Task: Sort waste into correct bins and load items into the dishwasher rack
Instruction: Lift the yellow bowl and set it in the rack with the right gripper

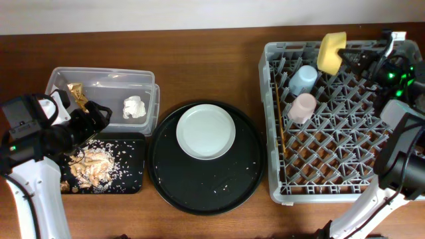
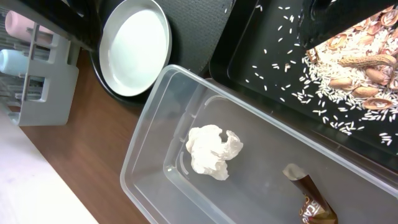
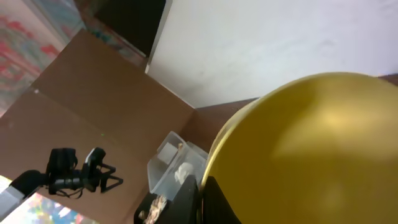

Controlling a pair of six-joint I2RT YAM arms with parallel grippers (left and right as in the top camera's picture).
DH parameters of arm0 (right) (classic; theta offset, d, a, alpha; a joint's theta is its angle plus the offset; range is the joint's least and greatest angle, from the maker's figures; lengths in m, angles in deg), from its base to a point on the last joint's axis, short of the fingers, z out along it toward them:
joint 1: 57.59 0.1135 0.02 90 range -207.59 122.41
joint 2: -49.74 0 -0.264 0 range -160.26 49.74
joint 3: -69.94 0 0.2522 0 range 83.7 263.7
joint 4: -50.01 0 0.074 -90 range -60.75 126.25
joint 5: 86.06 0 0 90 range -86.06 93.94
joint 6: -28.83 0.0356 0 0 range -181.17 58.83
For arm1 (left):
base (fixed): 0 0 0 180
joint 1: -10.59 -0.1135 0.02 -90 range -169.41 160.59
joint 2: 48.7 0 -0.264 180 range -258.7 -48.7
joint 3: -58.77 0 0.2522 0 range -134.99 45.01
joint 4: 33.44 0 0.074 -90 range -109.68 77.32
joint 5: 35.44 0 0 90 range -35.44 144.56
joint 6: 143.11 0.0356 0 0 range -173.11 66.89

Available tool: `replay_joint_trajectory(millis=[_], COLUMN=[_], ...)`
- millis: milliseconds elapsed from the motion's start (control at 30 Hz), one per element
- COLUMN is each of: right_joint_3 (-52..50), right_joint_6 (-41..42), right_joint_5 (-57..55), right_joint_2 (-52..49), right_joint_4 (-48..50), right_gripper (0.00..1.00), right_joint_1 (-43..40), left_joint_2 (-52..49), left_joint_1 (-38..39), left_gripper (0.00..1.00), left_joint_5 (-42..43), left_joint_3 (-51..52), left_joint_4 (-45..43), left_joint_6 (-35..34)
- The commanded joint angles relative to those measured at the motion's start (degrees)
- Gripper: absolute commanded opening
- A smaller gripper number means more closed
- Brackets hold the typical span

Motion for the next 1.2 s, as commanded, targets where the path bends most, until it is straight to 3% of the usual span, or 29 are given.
replay_joint_trajectory(millis=[0, 100, 267, 367, 467, 767, 833, 1000, 1100, 1167], right_joint_3=[-1.51, -5.07, -5.07, -5.03, -5.03, -6.4, -6.4, 1.51, 10.49, 14.27], right_joint_6=[0.2, -5.86, -18.71, -18.34, -12.37, -11.08, -5.49, 26.18, 36.11, 37.57], right_joint_5=[1.86, 0.83, 0.57, 0.92, 1.07, 1.88, 1.36, 0.48, 1.68, -0.2], right_joint_2=[0.11, -0.22, -0.22, -0.2, -0.2, -0.17, -0.07, -0.09, -0.09, -0.09], right_joint_4=[0.04, -2.86, -20.22, -19.98, -19.93, -24.33, -17.46, 11.43, 14.51, 9.55], right_gripper=[0.04, 0.04, 0.04, 0.04, 0.05, 0.09, 0.09, 0.1, 0.1, 0.1], right_joint_1=[-0.44, -2.14, -5.01, -7.5, -10.73, -12.28, -12.31, -12.22, -12.0, -11.32], left_joint_2=[0.24, 0.24, 0.24, 0.24, 0.24, 0.24, 0.24, 0.24, 0.24, 0.24], left_joint_1=[-0.15, -0.15, -0.15, -0.15, -0.15, -0.15, -0.15, -0.15, -0.15, -0.15], left_gripper=[0.99, 0.99, 0.99, 0.99, 0.99, 0.99, 0.99, 0.99, 0.99, 0.99], left_joint_5=[-0.02, -0.02, -0.02, -0.02, -0.02, -0.02, -0.02, -0.02, -0.02, -0.02], left_joint_3=[-0.04, -0.04, -0.04, -0.04, -0.04, -0.04, -0.04, -0.04, -0.04, -0.04], left_joint_4=[-0.02, -0.02, -0.02, -0.02, -0.02, -0.02, -0.02, -0.02, -0.02, -0.02], left_joint_6=[0.55, 0.55, 0.52, 0.52, 0.55, 0.52, 0.55, 0.55, 0.55, 0.55])
